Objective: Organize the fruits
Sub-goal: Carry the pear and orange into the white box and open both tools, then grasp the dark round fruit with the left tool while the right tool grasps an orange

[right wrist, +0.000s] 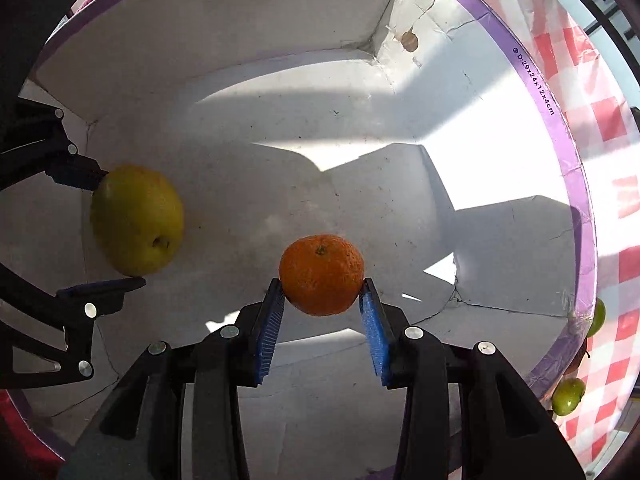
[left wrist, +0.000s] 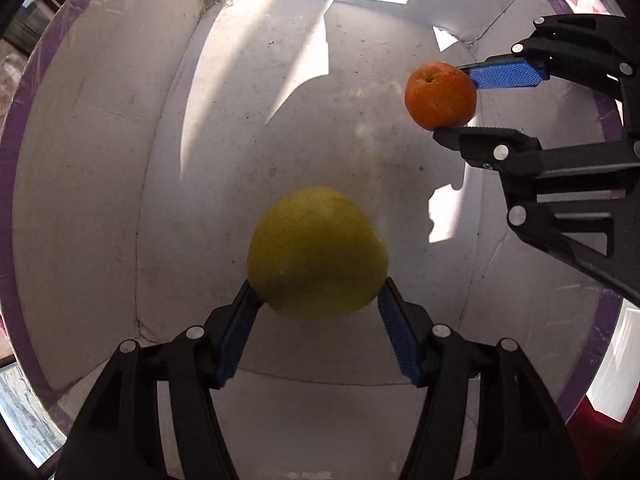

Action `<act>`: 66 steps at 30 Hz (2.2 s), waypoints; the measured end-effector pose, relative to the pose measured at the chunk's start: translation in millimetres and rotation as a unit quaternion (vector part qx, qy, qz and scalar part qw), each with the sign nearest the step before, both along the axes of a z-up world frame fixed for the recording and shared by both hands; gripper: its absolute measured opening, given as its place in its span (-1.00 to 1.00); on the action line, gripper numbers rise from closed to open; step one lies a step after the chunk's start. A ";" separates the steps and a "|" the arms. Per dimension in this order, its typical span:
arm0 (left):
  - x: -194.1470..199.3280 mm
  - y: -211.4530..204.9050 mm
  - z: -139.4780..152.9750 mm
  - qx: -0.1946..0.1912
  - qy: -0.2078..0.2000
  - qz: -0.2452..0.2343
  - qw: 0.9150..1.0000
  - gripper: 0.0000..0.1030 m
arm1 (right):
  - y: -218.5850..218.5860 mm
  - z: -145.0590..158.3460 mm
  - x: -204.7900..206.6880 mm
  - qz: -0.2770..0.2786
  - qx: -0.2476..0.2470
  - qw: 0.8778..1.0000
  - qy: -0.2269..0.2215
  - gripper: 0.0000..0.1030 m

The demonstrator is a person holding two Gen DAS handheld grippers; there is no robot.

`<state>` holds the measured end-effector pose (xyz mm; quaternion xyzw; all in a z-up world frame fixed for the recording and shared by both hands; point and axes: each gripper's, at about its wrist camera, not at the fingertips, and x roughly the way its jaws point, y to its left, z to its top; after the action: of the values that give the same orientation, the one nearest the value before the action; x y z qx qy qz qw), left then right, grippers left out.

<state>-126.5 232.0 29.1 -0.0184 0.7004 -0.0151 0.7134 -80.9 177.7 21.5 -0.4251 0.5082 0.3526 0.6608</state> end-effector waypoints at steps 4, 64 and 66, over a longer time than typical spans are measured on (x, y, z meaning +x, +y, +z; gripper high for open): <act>-1.9 2.8 4.4 -0.004 0.003 0.007 1.000 0.11 | -3.3 1.7 -1.5 -0.007 -0.001 1.000 -0.001 -0.24; 246.7 -431.9 -24.0 -0.062 -0.322 -0.134 0.935 0.02 | -544.1 -11.4 173.6 -0.606 0.424 0.655 -0.154 -0.27; 248.1 -437.7 -24.5 -0.041 -0.323 -0.140 0.935 -0.08 | -544.1 -10.5 175.5 -0.606 0.426 0.654 -0.151 -0.27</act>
<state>121.6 -205.7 4.6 0.0567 0.4268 -0.1488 0.8902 94.6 -366.3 11.0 0.2586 0.3401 -0.0176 0.9040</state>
